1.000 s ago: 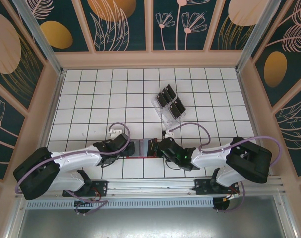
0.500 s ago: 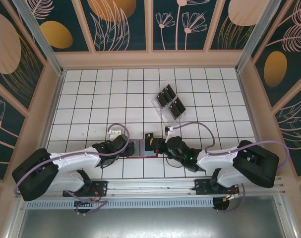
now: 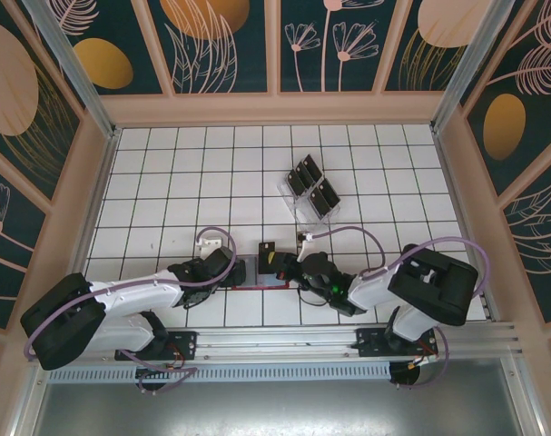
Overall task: Put the credit cards into the card holder
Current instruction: Insert the credit card into the card slot.
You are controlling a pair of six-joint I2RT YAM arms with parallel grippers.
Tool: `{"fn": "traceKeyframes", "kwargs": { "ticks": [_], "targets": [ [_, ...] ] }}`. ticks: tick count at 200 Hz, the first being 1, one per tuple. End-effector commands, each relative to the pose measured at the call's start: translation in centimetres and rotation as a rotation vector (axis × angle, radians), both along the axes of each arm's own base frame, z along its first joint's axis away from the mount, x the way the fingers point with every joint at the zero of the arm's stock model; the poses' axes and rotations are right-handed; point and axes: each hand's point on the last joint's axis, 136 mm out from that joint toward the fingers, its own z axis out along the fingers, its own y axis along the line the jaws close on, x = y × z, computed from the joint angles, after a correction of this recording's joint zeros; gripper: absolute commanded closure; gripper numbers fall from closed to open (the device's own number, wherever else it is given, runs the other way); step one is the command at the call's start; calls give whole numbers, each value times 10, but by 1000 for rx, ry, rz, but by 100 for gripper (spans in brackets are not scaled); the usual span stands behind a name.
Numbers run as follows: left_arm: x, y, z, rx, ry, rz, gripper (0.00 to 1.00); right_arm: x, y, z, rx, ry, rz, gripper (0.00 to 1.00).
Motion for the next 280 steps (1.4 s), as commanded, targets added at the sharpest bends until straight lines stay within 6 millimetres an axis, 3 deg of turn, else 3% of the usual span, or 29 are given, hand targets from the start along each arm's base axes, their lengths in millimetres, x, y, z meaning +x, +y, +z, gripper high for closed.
{"fn": "traceKeyframes", "kwargs": {
  "ticks": [1, 164, 280],
  "targets": [
    [-24, 25, -25, 82, 109, 20, 2, 4, 0, 5, 58, -15, -17, 100],
    [-26, 26, -28, 87, 116, 15, 1, 6, 4, -28, 85, 63, -5, 100],
    [-26, 26, -28, 87, 116, 15, 2, -2, 5, -40, 107, 123, 15, 100]
  ]
}}
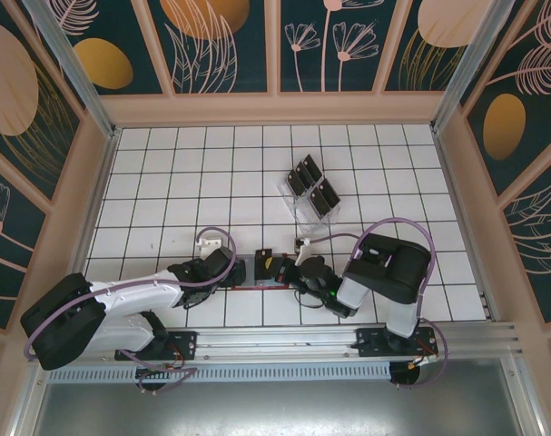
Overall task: Put the credit cards into the card holder
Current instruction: Insert the credit card into the card slot.
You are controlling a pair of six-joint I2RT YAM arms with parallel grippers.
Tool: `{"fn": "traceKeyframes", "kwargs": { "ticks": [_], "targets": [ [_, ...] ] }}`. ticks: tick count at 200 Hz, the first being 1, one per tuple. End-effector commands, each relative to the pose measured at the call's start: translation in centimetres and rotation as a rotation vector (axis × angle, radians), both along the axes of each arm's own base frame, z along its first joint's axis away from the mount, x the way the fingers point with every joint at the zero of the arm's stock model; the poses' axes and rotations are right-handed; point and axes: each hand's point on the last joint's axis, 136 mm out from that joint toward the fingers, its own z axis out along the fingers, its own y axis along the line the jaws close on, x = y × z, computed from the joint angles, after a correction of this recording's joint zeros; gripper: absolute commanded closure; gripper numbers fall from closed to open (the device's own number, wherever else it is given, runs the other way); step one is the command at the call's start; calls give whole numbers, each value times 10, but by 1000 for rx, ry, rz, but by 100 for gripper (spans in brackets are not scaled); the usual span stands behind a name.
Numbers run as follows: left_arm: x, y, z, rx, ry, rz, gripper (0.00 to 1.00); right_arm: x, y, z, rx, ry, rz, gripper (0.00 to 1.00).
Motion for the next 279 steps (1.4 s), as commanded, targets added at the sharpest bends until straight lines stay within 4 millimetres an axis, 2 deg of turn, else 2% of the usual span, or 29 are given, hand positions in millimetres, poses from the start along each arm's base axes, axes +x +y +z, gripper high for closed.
{"fn": "traceKeyframes", "kwargs": {
  "ticks": [1, 89, 208, 279],
  "targets": [
    [-26, 26, -28, 87, 117, 15, 1, -1, -4, 1, 28, 10, -7, 100],
    [-25, 25, -27, 88, 115, 12, 2, -10, -4, -5, 53, 53, 4, 100],
    [-25, 25, -28, 88, 116, 11, 2, -16, 8, -7, 71, 79, 47, 100],
    [-25, 25, -27, 87, 114, 10, 1, -17, -3, -11, 89, 121, -11, 100]
  ]
}}
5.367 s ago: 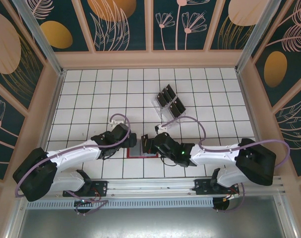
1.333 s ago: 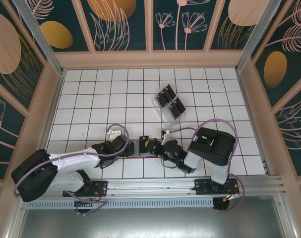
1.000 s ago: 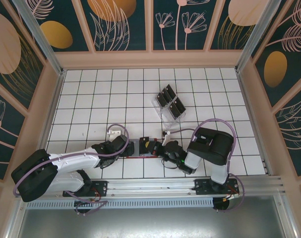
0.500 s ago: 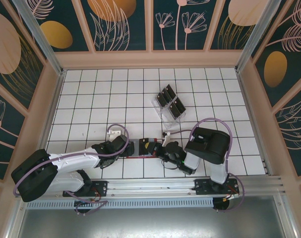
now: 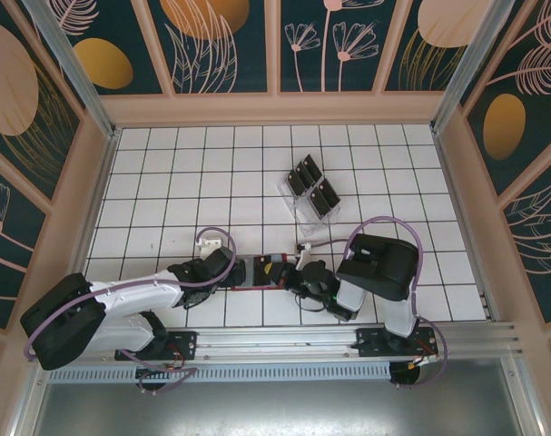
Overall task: Put the credit cards into the card holder
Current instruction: Insert the credit card into the card slot.
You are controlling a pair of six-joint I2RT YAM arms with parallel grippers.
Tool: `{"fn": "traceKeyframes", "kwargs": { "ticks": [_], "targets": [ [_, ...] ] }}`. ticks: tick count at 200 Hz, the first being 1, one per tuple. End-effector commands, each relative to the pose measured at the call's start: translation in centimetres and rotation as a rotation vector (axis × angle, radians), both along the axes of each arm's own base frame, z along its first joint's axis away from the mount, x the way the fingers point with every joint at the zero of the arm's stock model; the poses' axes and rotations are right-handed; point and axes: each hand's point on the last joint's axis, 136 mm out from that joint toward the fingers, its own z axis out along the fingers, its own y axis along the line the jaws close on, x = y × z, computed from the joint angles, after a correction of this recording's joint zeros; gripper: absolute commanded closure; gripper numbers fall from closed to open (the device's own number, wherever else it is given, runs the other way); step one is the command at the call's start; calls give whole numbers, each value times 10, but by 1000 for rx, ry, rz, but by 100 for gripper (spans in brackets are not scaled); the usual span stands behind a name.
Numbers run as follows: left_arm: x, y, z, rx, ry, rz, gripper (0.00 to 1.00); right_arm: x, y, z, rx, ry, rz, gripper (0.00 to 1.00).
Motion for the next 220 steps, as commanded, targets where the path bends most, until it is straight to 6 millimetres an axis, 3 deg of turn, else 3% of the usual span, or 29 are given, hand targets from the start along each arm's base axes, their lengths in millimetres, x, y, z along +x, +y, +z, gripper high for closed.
{"fn": "traceKeyframes", "kwargs": {
  "ticks": [1, 53, 220],
  "targets": [
    [-26, 25, -28, 88, 118, 9, 1, -1, -6, -2, 14, 20, -33, 100],
    [-26, 25, -28, 86, 117, 10, 2, -3, -12, -11, 1, 64, -61, 100],
    [-26, 25, -28, 85, 117, 8, 2, -5, 14, -23, -15, 122, 54, 100]
  ]
}}
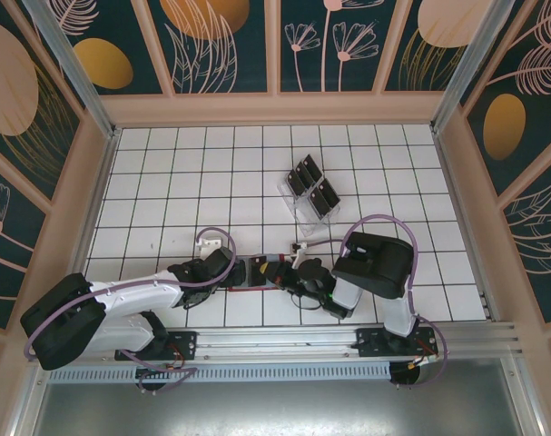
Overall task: Put the credit cards into the card holder
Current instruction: Insert the credit card into the card slot.
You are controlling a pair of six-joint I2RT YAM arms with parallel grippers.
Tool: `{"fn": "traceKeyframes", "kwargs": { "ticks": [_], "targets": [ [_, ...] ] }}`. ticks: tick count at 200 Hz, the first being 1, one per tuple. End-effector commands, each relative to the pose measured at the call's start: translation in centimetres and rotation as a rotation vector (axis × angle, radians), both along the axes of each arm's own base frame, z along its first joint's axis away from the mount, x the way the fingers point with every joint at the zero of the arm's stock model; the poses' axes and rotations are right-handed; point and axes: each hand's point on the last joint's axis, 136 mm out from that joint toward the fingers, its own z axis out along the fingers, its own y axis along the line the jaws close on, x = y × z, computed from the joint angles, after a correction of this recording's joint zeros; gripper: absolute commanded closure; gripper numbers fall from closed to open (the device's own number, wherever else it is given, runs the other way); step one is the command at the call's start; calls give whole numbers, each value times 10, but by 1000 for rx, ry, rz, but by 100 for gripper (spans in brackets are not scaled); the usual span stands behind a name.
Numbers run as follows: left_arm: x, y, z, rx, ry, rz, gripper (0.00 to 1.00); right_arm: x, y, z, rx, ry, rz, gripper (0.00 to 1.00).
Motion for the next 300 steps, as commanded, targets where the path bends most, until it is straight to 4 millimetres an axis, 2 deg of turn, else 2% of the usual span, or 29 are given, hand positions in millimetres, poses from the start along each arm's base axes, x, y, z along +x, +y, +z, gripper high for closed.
{"fn": "traceKeyframes", "kwargs": {
  "ticks": [1, 56, 97, 157, 188, 211, 300],
  "targets": [
    [-26, 24, -27, 85, 116, 7, 1, -5, 0, -21, -60, 44, 32, 100],
    [-23, 23, -23, 78, 103, 14, 1, -5, 4, -22, -82, 58, 60, 100],
    [-14, 18, -7, 40, 57, 31, 2, -2, 6, -16, -157, 39, 80, 70],
    [2, 29, 27, 44, -25, 98, 1, 7, 9, 1, -308, -17, 117, 53],
    [4, 36, 32, 33, -22, 130, 1, 11, 8, 2, -434, -35, 146, 52],
    [1, 39, 28, 40, -2, 145, 1, 12, 10, 2, -483, -44, 171, 52],
    [-13, 45, 2, 79, 87, 157, 1, 9, 15, -10, -588, -46, 237, 52]
  ]
}}
